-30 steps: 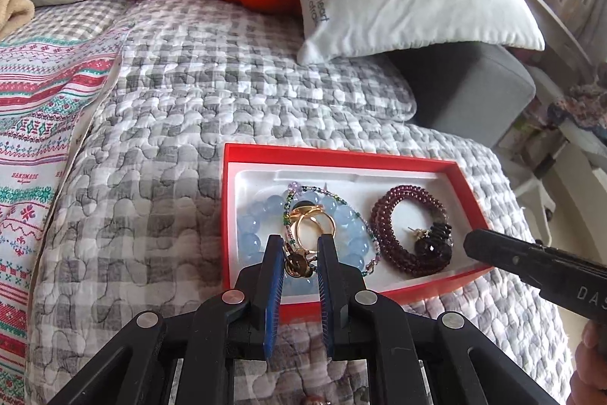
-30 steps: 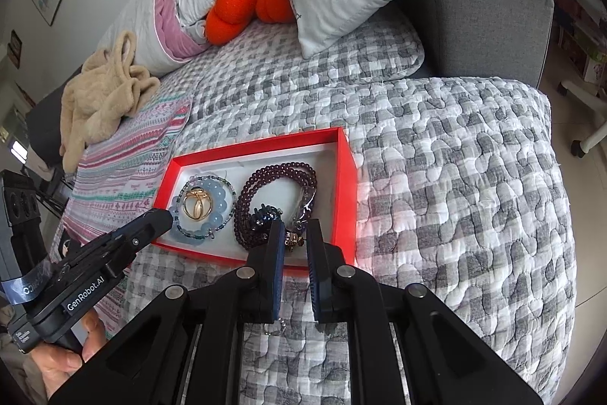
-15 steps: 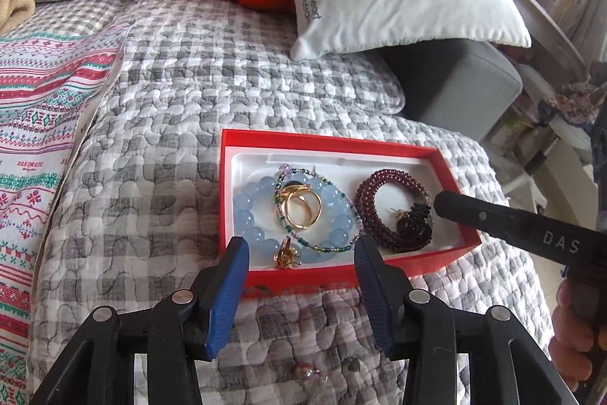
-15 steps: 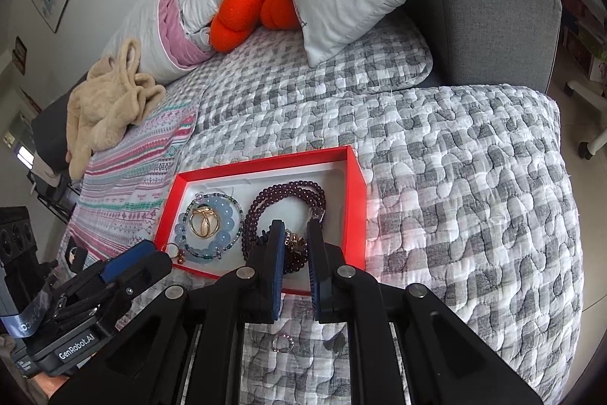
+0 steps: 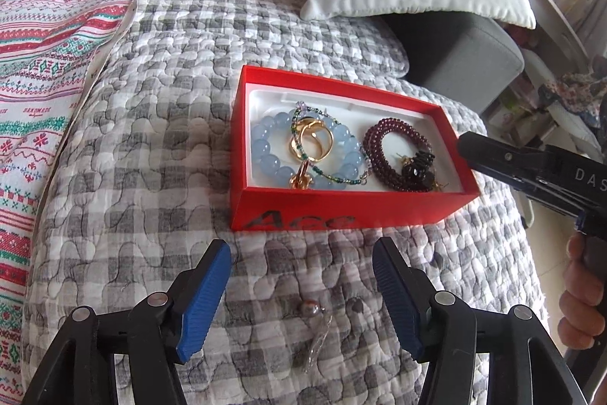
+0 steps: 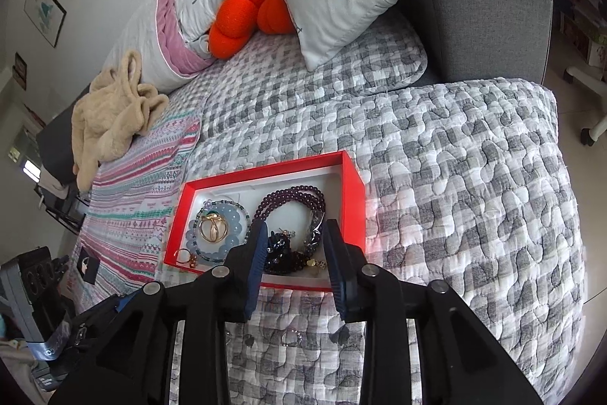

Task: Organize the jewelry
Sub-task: 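Withdraw both tools from the box toward the pearl earring and silver ring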

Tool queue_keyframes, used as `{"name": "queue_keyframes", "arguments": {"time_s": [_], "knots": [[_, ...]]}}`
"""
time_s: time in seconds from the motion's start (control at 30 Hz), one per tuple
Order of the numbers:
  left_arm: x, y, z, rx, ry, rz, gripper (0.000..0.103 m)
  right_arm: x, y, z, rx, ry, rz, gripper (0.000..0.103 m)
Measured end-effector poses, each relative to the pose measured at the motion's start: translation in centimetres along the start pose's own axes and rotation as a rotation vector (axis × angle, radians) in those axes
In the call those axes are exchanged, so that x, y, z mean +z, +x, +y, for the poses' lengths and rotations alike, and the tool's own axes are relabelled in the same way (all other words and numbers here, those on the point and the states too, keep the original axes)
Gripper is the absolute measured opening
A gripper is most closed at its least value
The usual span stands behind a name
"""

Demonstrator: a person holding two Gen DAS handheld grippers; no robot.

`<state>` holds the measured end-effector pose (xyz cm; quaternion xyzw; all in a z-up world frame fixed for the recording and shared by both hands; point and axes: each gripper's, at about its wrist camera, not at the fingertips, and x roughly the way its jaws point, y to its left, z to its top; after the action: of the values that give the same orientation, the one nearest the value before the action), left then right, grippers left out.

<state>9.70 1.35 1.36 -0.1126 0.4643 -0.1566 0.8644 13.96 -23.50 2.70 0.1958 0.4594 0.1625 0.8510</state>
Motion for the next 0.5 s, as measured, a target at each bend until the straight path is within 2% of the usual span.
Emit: {"name": "queue_keyframes", "arguments": {"time_s": [0.23,0.3,0.33,0.5], "knots": [[-1.5,0.6,0.7,0.036,-0.014,0.073,0.066,-2.5,-1.1,1.3,-0.070,-0.079,0.062,0.035],[-2.0,0.7,0.6,0.047,-0.004,0.089,0.066,-3.3,-1.2,1.4,-0.084,-0.085,0.087,0.050],[-2.2,0.8,0.7,0.047,0.001,0.098,0.066,-3.7,-1.2,1.5,-0.095,-0.090,0.093,0.052],[-3.1,1.3,1.2,-0.013,-0.029,0.158,0.066,-5.2,-1.4,1.5,-0.145,-0.124,0.127,0.053]]}}
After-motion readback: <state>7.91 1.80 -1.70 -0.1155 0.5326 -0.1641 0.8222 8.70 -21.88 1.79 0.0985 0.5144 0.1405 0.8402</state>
